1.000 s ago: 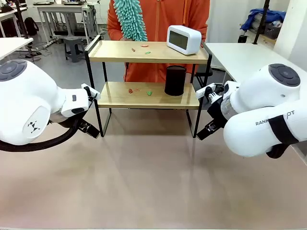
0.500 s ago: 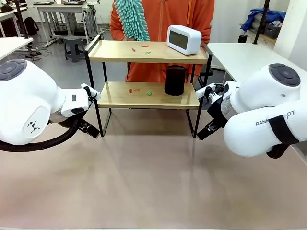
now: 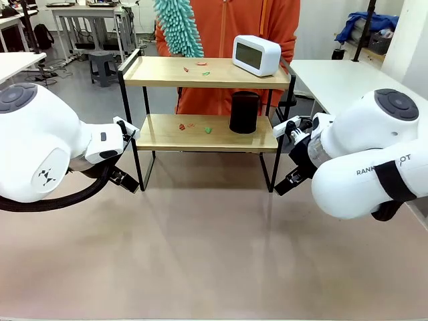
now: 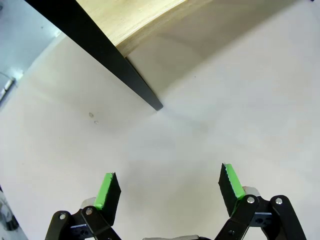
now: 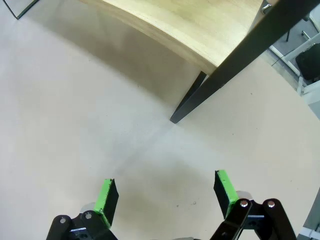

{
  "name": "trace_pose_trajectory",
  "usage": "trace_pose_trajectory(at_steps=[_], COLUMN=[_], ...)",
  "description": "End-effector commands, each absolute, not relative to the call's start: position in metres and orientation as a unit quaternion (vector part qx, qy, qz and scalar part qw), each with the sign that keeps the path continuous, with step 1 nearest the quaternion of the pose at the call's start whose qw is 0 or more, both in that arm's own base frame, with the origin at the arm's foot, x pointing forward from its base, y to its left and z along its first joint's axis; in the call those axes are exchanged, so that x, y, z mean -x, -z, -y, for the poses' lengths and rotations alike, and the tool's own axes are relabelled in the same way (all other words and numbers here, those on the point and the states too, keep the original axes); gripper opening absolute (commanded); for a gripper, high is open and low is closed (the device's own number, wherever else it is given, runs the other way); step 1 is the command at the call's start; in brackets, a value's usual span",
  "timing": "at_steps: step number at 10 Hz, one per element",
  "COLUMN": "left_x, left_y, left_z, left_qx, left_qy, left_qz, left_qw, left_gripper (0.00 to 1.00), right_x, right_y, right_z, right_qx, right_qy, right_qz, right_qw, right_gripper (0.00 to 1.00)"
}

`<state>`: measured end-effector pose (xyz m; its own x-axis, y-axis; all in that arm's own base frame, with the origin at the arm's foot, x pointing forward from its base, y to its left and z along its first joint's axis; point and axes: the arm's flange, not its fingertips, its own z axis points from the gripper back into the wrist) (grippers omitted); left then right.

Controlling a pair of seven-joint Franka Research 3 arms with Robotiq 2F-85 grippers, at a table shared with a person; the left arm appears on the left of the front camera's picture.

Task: Clean the shelf.
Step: Pick up the Duster from the human.

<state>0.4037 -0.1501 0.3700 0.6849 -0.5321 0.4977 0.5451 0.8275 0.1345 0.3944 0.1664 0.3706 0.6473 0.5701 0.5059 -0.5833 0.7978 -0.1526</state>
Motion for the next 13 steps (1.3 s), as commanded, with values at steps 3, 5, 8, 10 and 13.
trace_pose_trajectory(at_steps=[3, 5, 8, 10, 13], left_x=[-0.404, -0.404, -0.347, -0.315, -0.322], left_y=[-0.37, -0.37, -0.443, -0.482, -0.473], left_z=[0.15, 0.15, 0.101, 0.035, -0.067], left_qx=[0.012, 0.012, 0.191, 0.284, 0.5], left_qy=[0.294, 0.293, 0.415, 0.359, 0.183], left_qz=[0.267, 0.267, 0.165, 0.233, 0.381], left_qw=[0.918, 0.918, 0.874, 0.858, 0.756], left_gripper=[1.0, 1.0, 1.0, 1.0, 1.0], right_x=[-0.394, -0.394, -0.343, -0.295, -0.281], right_y=[-0.371, -0.371, -0.452, -0.501, -0.483], right_z=[-0.166, -0.166, -0.13, -0.082, 0.026], right_qx=[-0.012, -0.012, -0.092, -0.339, -0.52], right_qy=[-0.318, -0.318, -0.286, -0.221, -0.103], right_qz=[0.275, 0.275, 0.249, 0.268, 0.202], right_qw=[0.908, 0.907, 0.921, 0.874, 0.823], right_gripper=[1.0, 1.0, 1.0, 1.0, 1.0])
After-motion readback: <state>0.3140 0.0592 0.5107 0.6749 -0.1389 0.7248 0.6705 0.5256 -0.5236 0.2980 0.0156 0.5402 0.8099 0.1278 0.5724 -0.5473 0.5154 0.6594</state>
